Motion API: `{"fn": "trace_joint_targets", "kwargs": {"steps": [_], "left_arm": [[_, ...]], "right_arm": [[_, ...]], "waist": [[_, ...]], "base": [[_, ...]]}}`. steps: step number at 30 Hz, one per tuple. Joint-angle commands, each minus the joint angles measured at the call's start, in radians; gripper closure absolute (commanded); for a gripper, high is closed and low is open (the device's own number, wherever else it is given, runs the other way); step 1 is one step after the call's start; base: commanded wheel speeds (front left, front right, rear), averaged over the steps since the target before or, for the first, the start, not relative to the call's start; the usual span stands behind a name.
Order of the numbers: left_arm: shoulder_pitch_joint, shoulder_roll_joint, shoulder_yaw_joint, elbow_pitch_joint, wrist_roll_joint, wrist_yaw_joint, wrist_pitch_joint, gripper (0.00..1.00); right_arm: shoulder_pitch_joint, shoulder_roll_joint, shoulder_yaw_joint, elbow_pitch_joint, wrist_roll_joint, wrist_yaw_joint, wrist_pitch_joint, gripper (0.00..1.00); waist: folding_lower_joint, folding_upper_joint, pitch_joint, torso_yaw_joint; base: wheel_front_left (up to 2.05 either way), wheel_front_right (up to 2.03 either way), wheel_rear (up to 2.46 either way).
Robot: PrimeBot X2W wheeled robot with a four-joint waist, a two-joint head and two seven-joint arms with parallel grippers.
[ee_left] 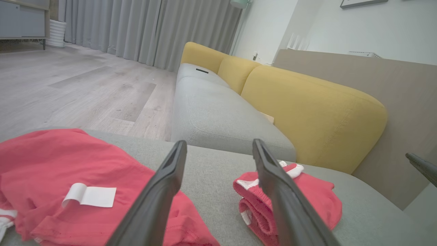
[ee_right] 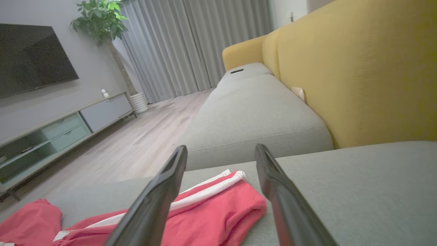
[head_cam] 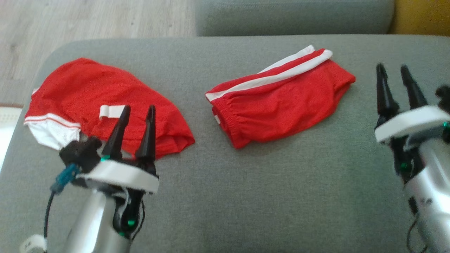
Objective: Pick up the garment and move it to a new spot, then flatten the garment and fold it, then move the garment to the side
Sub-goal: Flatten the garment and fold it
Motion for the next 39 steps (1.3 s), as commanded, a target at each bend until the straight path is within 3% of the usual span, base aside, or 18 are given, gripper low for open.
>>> {"fn": "trace_joint_targets", "kwargs": {"steps": [1, 12, 22, 31, 39], "left_arm": [[-0.020, 0.006, 0.043, -0.043, 0.008, -0.003, -0.012, 0.00], [0.155, -0.025, 0.101, -0.125, 0.056, -0.014, -0.012, 0.00], [0.103, -0.027, 0.047, -0.131, 0.057, -0.015, -0.012, 0.00], [0.039, -0.027, -0.008, -0.145, 0.025, -0.015, -0.012, 0.00], [0.027, -0.027, -0.039, -0.145, 0.016, -0.015, -0.012, 0.00]], "right_arm": [[0.002, 0.008, -0.001, -0.039, -0.012, -0.002, -0.016, 0.00], [0.235, 0.161, -0.189, -0.155, -0.191, -0.002, -0.014, 0.00], [0.210, 0.227, -0.332, -0.228, -0.185, -0.002, 0.125, 0.00], [0.044, 0.261, -0.514, -0.122, -0.073, -0.002, 0.320, 0.00], [-0.087, 0.247, -0.711, 0.065, -0.108, -0.002, 0.412, 0.00]], "waist": [[0.0001, -0.0001, -0.014, -0.012], [0.0001, -0.0001, -0.037, -0.030], [0.0001, -0.0001, 0.055, 0.028], [0.0001, -0.0001, 0.158, 0.133], [0.0001, -0.0001, 0.177, 0.213]], "base": [[0.00, 0.00, 0.00], [0.00, 0.00, 0.00], [0.00, 0.00, 0.00], [0.00, 0.00, 0.00], [0.00, 0.00, 0.00]]}}
